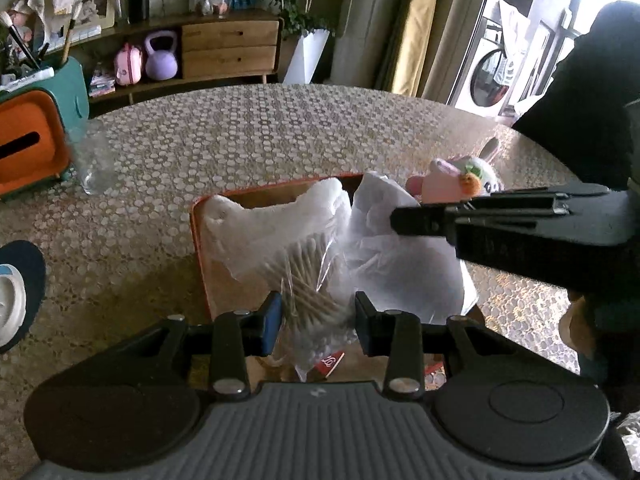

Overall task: Organize soft objects
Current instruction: 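Lower the cotton-swab bag into the box and open the left gripper while the right gripper releases the plastic bag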

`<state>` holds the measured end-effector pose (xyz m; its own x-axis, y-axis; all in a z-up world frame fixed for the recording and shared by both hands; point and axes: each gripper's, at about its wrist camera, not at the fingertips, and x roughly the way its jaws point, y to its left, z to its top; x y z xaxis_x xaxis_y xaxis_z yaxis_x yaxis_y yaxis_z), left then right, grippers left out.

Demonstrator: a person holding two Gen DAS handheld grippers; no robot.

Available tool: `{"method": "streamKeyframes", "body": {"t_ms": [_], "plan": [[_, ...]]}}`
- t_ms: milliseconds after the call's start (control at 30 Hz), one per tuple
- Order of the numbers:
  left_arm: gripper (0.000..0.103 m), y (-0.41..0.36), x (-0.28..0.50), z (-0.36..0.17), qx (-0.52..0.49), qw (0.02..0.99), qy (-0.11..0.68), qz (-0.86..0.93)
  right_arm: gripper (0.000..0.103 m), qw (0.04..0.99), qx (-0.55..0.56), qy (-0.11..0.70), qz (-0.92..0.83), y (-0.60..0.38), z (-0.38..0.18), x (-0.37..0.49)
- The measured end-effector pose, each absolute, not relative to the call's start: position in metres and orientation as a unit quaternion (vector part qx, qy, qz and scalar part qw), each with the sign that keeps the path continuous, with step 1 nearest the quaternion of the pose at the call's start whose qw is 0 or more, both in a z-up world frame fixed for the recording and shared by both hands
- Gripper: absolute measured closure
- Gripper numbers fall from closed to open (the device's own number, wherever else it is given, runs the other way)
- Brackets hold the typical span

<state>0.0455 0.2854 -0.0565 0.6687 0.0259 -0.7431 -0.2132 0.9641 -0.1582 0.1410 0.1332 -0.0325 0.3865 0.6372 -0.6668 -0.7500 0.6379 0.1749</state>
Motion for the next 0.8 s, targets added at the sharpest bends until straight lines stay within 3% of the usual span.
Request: {"method": "streamKeyframes", "body": {"t_ms": [633, 700, 800], "plan": [[0.064, 0.279, 0.057, -0.077, -0.096, 0.897, 0.426, 0.071, 0.076, 0.825, -0.096, 0.372, 0.414, 0.123, -0.049, 0.136], [0.062, 0.278, 0.058, -0.076, -0.095, 0.895, 0.428, 0.075, 0.071, 0.827, -0.097, 0.369, 0.412, 0.12, -0.047, 0.136], [0.045, 0.277, 0.057, -0.074, -0.095, 0.896, 0.426, 0.086, 0.064, 0.827, -0.095, 0.37, 0.413, 0.116, -0.046, 0.136]]}}
